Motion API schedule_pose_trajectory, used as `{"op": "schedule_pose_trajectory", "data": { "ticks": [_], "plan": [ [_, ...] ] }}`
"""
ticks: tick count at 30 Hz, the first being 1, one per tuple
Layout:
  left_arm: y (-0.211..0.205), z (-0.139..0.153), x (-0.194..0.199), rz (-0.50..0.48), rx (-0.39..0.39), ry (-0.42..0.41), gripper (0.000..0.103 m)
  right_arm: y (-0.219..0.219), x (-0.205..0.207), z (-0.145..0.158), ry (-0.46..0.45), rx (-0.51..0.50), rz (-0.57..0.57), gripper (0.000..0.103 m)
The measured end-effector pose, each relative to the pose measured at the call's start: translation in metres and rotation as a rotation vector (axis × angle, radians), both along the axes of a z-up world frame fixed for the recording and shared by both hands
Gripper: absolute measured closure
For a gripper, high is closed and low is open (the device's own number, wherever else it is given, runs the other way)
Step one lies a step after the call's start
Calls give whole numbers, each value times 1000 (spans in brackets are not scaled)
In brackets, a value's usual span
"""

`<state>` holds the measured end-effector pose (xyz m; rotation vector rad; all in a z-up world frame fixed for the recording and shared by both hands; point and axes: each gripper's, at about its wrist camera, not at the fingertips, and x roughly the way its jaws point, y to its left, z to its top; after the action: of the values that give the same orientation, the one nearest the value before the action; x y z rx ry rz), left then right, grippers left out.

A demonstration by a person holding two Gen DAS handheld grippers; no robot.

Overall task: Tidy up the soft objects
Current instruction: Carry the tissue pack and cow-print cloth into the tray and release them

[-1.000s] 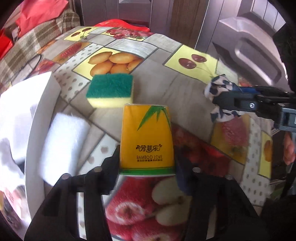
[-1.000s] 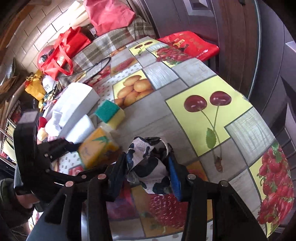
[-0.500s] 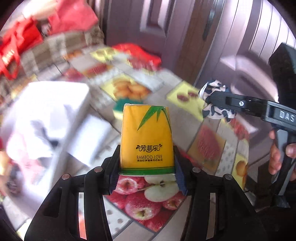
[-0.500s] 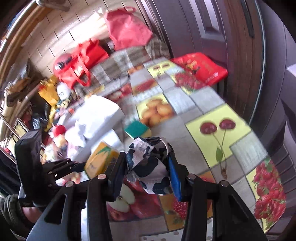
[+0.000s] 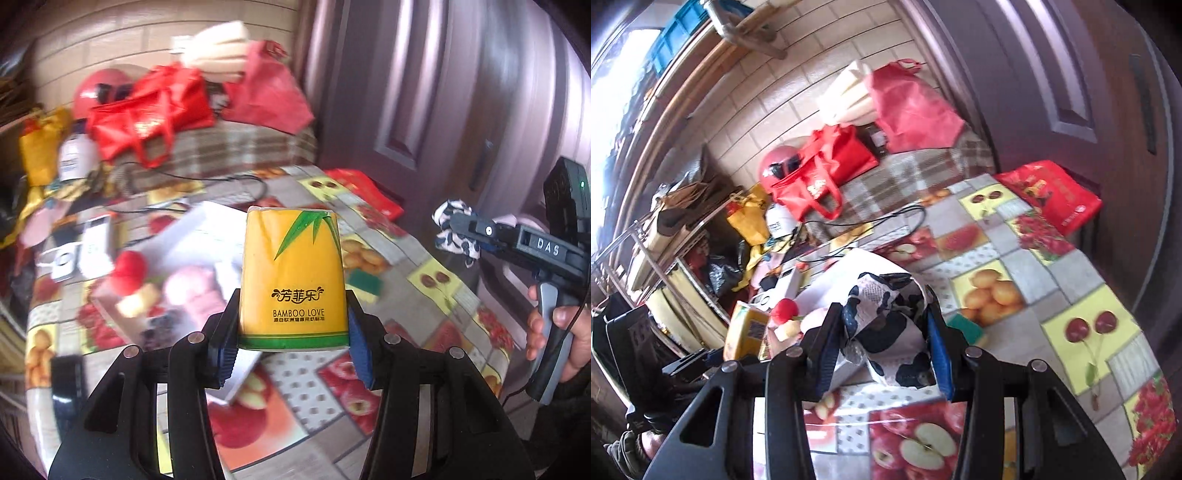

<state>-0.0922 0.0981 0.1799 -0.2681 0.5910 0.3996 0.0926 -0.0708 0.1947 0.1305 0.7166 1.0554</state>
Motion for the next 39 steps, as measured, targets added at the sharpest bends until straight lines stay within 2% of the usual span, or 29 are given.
{"op": "schedule_pose_trajectory", "data": {
  "ticks": [8,26,35,39],
  "plan": [
    [22,-2,-27,92,-19,-29,52,29,-21,5,-33,-6,92,59],
    [32,-12,-10,50,-47,-17,52,24,-15,1,-20,-33,63,59],
    [47,-19,-8,63,-67,-8,52,35,-12,-4,-12,-57,71,59],
    [64,-14,-5,91,-38,-5,52,44,-8,-3,-19,-71,87,59]
  ]
}}
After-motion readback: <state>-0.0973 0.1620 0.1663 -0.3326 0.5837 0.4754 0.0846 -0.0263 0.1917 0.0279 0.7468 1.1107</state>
